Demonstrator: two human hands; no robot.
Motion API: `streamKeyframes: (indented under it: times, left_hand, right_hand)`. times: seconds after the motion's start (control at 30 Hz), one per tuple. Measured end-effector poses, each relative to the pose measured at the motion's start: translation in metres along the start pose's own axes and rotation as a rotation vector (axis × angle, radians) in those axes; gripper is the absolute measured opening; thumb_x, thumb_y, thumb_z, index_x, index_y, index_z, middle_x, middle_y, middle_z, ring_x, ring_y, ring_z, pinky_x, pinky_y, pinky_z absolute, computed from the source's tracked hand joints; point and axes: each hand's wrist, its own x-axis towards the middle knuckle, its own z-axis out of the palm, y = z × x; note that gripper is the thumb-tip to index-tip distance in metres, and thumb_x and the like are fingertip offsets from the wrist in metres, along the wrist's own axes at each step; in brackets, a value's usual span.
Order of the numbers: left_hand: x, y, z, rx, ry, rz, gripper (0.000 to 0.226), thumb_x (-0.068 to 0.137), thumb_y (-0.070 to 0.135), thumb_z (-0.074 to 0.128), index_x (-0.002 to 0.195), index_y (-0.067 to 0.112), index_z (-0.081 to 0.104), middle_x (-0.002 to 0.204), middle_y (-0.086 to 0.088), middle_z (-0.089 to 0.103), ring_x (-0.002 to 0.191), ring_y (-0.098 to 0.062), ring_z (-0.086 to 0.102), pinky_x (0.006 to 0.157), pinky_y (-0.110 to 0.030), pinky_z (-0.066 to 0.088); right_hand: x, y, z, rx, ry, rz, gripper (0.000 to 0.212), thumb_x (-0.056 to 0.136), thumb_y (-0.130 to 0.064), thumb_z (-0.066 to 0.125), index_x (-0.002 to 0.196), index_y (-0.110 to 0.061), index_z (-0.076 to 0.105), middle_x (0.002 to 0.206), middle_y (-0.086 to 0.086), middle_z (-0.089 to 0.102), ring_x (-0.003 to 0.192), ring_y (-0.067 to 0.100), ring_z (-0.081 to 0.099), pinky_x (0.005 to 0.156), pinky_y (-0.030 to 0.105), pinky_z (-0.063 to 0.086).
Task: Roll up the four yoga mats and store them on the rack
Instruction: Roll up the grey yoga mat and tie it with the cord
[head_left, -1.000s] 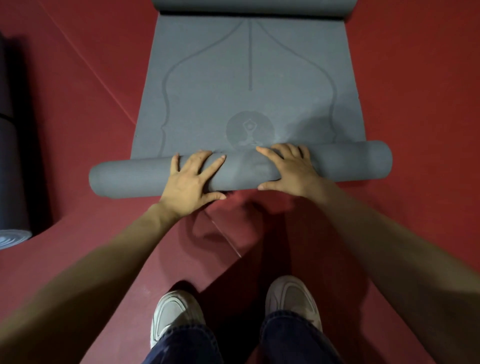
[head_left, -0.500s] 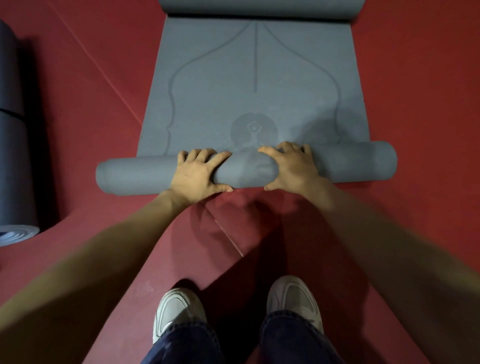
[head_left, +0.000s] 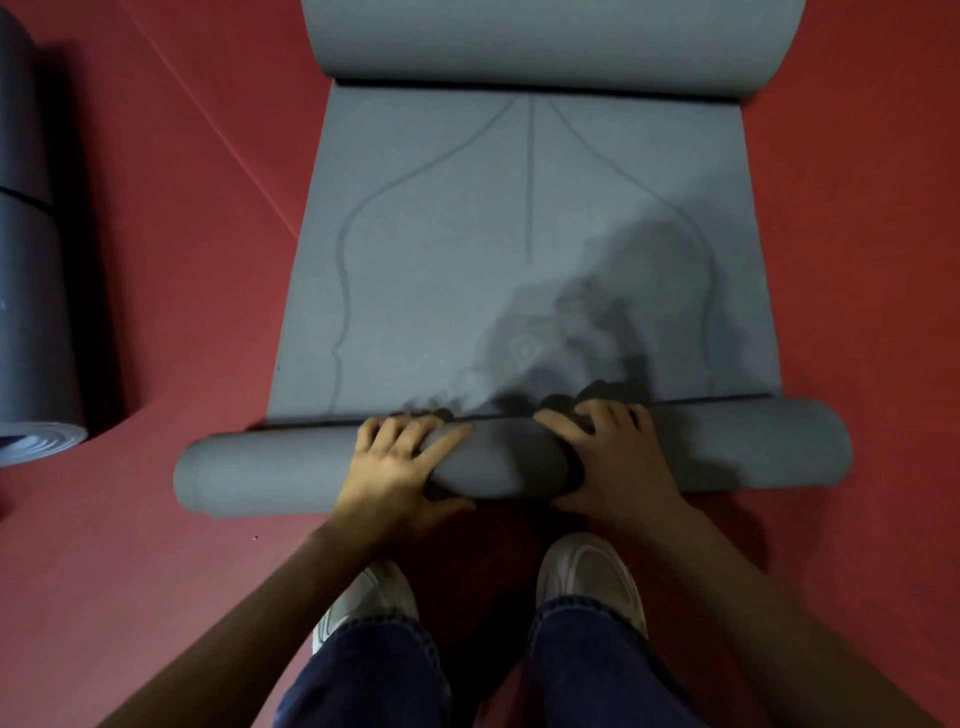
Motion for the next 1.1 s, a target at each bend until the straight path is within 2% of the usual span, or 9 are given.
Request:
streamKeyframes:
  times: [0.17,0.4,0.47,0.57,0.67,0.77,0.9,1.0,1.1]
  left_hand:
    - [-0.023,0.011,-0.003,0.017,-0.074,-0.024,0.077,0.063,0.073,0.052,0.129,0.035,0.044,0.114,-0.003,0.065,0.096,-0.027,0.061,0.090,-0.044,0.045]
    - [-0.003,0.003,-0.012,-0.055,-0.166,-0.043,0.080,0.059,0.078,0.048,0.127,0.036,0.049,0.111,0.000,0.068,0.096,-0.026,0.065,0.084,-0.041,0.049]
    - [0.014,-0.004,-0.022,-0.111,-0.273,-0.053,0.088,0.057,0.083,0.044,0.131,0.037,0.051,0.120,0.002,0.064,0.107,-0.025,0.061,0.091,-0.039,0.046]
    - [0.026,-0.010,-0.028,-0.146,-0.366,-0.087,0.098,0.053,0.089,0.036,0.140,0.042,0.041,0.136,0.011,0.053,0.125,-0.015,0.048,0.101,-0.030,0.036]
    - [0.025,-0.011,-0.023,-0.160,-0.197,-0.045,0.081,0.066,0.078,0.043,0.133,0.034,0.053,0.131,0.006,0.058,0.120,-0.016,0.054,0.097,-0.029,0.039]
    - [0.015,-0.002,-0.006,-0.234,0.082,0.019,0.042,0.084,0.050,0.052,0.121,0.032,0.059,0.123,-0.001,0.063,0.111,-0.016,0.053,0.096,-0.033,0.035]
    - [0.007,0.011,0.010,-0.194,0.147,0.009,0.045,0.084,0.048,0.055,0.125,0.029,0.055,0.133,-0.002,0.058,0.128,-0.018,0.044,0.109,-0.043,0.024]
    - [0.019,0.006,0.006,-0.206,0.107,-0.043,0.051,0.079,0.054,0.056,0.125,0.032,0.056,0.130,0.000,0.061,0.126,-0.015,0.046,0.108,-0.037,0.024]
    - [0.035,-0.002,-0.003,-0.229,0.036,-0.085,0.055,0.076,0.059,0.053,0.123,0.033,0.062,0.129,0.006,0.061,0.123,-0.011,0.048,0.108,-0.030,0.019]
  right_hand:
    - [-0.027,-0.007,0.005,0.022,-0.042,-0.002,0.084,0.048,-0.061,0.059,0.126,-0.032,0.047,0.101,0.011,0.059,0.090,0.033,0.059,0.085,0.048,0.044]
    - [-0.053,-0.011,0.015,0.047,0.089,0.077,0.079,0.072,-0.057,0.057,0.142,-0.029,0.036,0.139,0.008,0.044,0.133,0.029,0.037,0.112,0.052,0.013]
    - [-0.056,-0.007,0.017,0.032,0.119,0.099,0.079,0.074,-0.056,0.054,0.144,-0.027,0.034,0.145,0.006,0.038,0.136,0.028,0.031,0.113,0.051,0.008]
    - [-0.041,-0.001,0.014,0.036,0.086,0.095,0.089,0.060,-0.055,0.068,0.139,-0.027,0.039,0.139,0.006,0.043,0.131,0.028,0.034,0.112,0.048,0.009]
    - [-0.020,0.004,0.002,0.047,-0.002,0.102,0.097,0.047,-0.059,0.075,0.135,-0.030,0.044,0.134,0.004,0.049,0.126,0.027,0.039,0.107,0.042,0.013]
    - [0.006,0.012,-0.019,0.118,-0.156,0.109,0.099,0.056,-0.061,0.075,0.143,-0.037,0.034,0.144,-0.003,0.036,0.135,0.021,0.028,0.109,0.036,0.006]
    - [0.028,0.021,-0.028,0.132,-0.316,0.125,0.108,0.052,-0.071,0.070,0.146,-0.042,0.024,0.150,-0.005,0.028,0.139,0.016,0.019,0.112,0.036,0.006]
    - [0.017,0.025,-0.016,0.098,-0.106,0.028,0.095,0.057,-0.078,0.048,0.143,-0.038,0.036,0.148,0.001,0.038,0.136,0.022,0.030,0.109,0.038,0.014]
    - [-0.007,0.017,0.006,0.084,0.185,-0.002,0.059,0.086,-0.057,0.046,0.138,-0.030,0.043,0.144,0.007,0.043,0.134,0.027,0.036,0.110,0.046,0.019]
